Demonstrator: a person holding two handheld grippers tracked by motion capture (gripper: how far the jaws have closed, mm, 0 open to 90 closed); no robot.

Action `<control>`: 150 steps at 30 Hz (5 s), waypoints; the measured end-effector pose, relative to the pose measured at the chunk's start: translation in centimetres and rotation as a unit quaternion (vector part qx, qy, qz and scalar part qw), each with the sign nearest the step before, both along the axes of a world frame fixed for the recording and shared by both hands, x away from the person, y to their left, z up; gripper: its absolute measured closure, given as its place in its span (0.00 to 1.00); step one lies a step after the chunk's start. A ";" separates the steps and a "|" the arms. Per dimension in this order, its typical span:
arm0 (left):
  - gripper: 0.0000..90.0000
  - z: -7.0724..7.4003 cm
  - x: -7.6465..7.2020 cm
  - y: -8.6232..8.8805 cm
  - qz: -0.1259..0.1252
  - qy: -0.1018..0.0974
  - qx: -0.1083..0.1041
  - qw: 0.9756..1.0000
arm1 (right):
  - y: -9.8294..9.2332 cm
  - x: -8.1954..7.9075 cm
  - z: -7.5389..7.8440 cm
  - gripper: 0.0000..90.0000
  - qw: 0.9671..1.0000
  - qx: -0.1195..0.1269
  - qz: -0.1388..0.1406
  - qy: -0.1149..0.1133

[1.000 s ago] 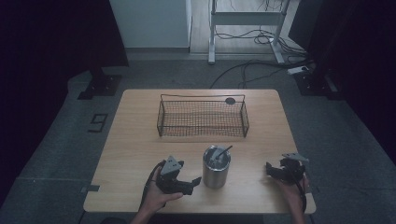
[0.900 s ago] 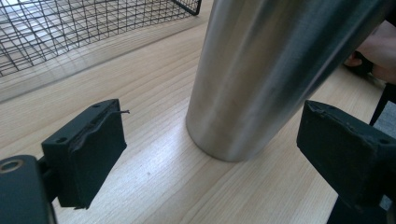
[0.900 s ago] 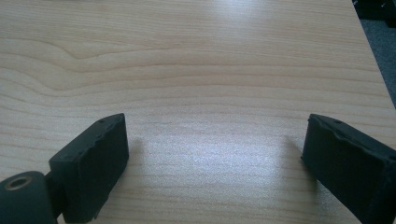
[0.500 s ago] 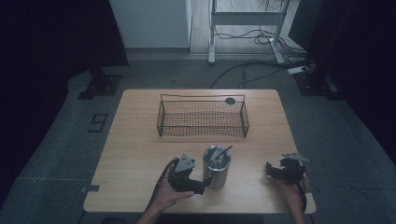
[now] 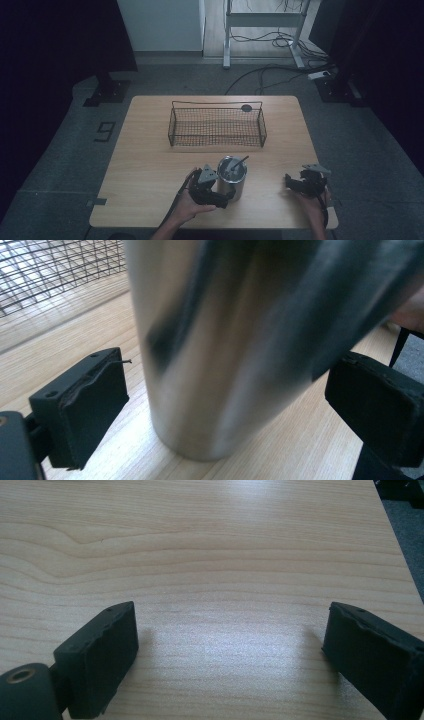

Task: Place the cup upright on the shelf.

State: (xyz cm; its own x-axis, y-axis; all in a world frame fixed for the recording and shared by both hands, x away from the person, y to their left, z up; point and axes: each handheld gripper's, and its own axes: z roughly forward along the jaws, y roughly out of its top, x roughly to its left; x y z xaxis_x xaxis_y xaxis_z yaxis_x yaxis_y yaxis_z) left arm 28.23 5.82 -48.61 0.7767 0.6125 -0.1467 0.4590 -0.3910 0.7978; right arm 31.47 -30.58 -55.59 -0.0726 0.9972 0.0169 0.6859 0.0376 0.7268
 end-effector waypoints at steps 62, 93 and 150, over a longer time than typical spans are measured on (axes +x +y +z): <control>0.04 0.3 1.7 1.3 0.029 -0.080 -0.029 0.996 | -0.1 0.0 0.0 0.10 1.000 -0.001 -0.010 -0.003; 0.04 2.9 3.1 3.9 0.057 -0.084 -0.044 0.994 | -0.2 0.0 0.0 0.10 1.000 -0.001 -0.015 -0.003; 0.04 6.6 6.1 6.2 0.096 -0.100 -0.058 0.989 | -0.2 0.0 0.0 0.11 1.000 -0.001 -0.022 -0.005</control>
